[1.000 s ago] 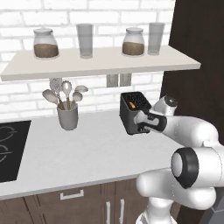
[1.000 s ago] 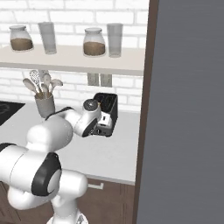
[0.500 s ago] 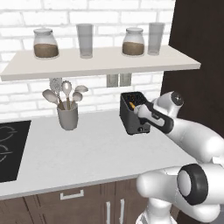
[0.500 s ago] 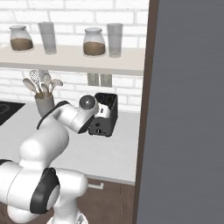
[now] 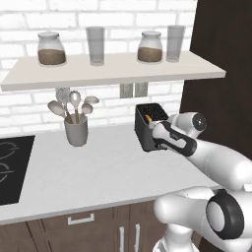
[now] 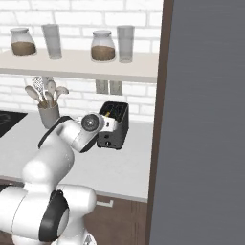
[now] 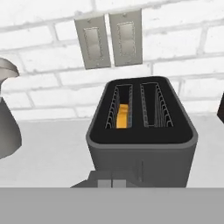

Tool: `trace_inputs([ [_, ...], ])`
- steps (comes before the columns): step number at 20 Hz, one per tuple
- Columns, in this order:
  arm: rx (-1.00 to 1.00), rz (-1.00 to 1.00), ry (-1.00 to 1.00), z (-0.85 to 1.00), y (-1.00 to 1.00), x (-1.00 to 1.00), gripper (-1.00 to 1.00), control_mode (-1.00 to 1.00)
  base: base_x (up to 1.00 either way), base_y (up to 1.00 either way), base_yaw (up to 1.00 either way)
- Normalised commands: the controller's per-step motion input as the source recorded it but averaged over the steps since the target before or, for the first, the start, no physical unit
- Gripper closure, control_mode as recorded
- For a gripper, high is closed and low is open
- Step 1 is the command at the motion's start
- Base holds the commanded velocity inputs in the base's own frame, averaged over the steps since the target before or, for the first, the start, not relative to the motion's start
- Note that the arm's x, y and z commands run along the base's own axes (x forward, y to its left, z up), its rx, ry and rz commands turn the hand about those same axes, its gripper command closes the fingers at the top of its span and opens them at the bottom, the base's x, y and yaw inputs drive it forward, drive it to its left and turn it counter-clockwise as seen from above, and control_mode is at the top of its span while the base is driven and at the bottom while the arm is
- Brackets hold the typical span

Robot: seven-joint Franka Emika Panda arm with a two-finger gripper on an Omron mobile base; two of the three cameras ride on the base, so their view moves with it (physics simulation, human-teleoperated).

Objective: Start the toaster. Once the lever pops up, take the bread to the plate on the dining counter.

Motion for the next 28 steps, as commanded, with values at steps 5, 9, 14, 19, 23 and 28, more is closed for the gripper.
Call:
trace_inputs([
  [5, 0.00, 0.00, 0.00, 0.55, 0.00, -0.17, 1.00, -1.00, 0.00, 0.00, 0.00],
  [9, -0.01, 0.00, 0.00, 0.51, 0.00, -0.13, 1.00, -1.00, 0.00, 0.00, 0.00],
  [14, -0.04, 0.00, 0.03, 0.30, 0.00, -0.06, -1.00, -1.00, 0.00, 0.00, 0.00],
  [19, 0.00, 0.00, 0.00, 0.00, 0.00, 0.00, -1.00, -1.00, 0.00, 0.00, 0.00],
  [23, 0.00, 0.00, 0.00, 0.00, 0.00, 0.00, -1.00, -1.00, 0.00, 0.00, 0.00],
  [28, 0.00, 0.00, 0.00, 0.00, 0.00, 0.00, -1.00, -1.00, 0.00, 0.00, 0.00],
])
